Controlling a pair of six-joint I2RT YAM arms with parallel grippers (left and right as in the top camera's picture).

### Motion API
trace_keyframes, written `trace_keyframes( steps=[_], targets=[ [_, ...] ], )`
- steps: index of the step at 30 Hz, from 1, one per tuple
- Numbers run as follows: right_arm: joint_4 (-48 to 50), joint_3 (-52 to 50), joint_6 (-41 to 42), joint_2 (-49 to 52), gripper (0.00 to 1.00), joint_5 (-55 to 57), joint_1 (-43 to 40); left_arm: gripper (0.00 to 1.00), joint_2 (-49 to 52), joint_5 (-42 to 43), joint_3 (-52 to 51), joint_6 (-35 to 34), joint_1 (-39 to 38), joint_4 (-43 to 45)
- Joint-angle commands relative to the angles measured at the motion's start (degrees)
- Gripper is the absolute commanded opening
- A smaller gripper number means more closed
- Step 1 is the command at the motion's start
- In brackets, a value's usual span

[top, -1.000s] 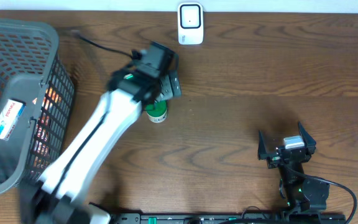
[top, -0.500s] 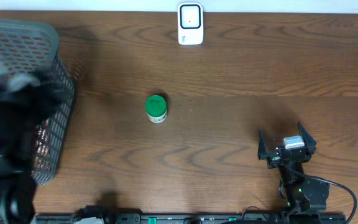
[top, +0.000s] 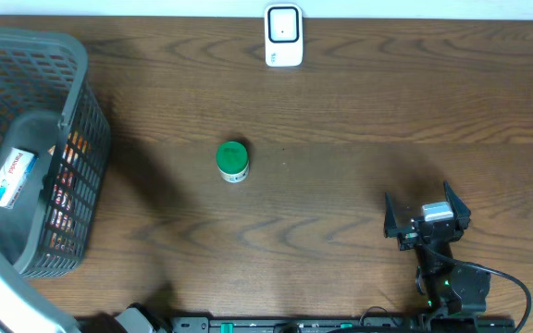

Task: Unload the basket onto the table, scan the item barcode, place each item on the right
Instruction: 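Set the jar down on the table center and release it, then reach the left gripper into the basket and grasp the red candy bar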

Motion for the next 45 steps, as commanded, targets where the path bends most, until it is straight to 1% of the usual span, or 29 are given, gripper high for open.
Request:
trace_keyframes(
  steps=[1, 2, 4, 6, 8, 9, 11, 14, 25, 37, 41, 43, 44, 45],
  targets=[
    [-0.2, 0.0, 0.9, -0.2, 0.99, 0.1, 0.5, 0.98, 6.8, -2.4, -0.3, 0.5, 0.4, -3.9],
    [-0.2, 0.0, 0.9, -0.2, 0.99, 0.1, 0.5, 0.98, 8.6, -2.2, -0.5, 1.9, 0.3, -4.3],
    [-0.2, 0.0, 0.9, -0.2, 0.99, 0.1, 0.5, 0.98, 12.2, -0.9, -1.4, 9.2, -0.1, -3.6],
    [-0.2, 0.0, 0.9, -0.2, 0.99, 0.1, 0.5, 0.98, 15.3, -0.8, -2.2, 15.0, -0.6, -2.8],
    [-0.2, 0.0, 0.9, -0.2, 0.99, 0.1, 0.5, 0.98, 17.5, -0.3, -2.9, 17.2, -0.8, -2.5],
    [-0.2, 0.0, 0.9, -0.2, 0.99, 0.1, 0.5, 0.98, 19.5, 2.6, -3.7, 20.7, -0.9, -1.6],
    [-0.2, 0.0, 0.9, -0.2, 0.99, 0.1, 0.5, 0.98, 21.0, 4.8, -4.9, 24.8, -1.0, -0.7],
    [-0.2, 0.0, 0.9, -0.2, 0.99, 0.1, 0.5, 0.98, 23.0, 5.2, -7.0, 29.0, -1.2, 0.8],
    [-0.2, 0.0, 0.9, -0.1, 0.99, 0.1, 0.5, 0.98, 26.1, 6.2, -16.6, 30.2, -1.5, 8.7],
    [-0.2, 0.0, 0.9, -0.2, 0.99, 0.1, 0.5, 0.98, 26.1, 5.9, -24.4, 31.9, -6.4, 17.5],
    [-0.2, 0.0, 0.9, -0.2, 0.99, 0.1, 0.5, 0.98, 26.1, 2.7, -26.9, 31.8, -6.2, 20.3],
    [-0.2, 0.0, 0.9, -0.2, 0.99, 0.1, 0.5, 0.98, 26.2, 2.6, -26.9, 31.4, -6.2, 20.7],
    [-0.2, 0.0, 0.9, -0.2, 0.99, 0.1, 0.5, 0.96, 26.1, 2.6, -26.9, 31.4, -6.2, 20.7],
    [-0.2, 0.0, 0.9, -0.2, 0.99, 0.1, 0.5, 0.88, 26.2, 2.6, -26.9, 31.4, -6.2, 20.7]
  ],
)
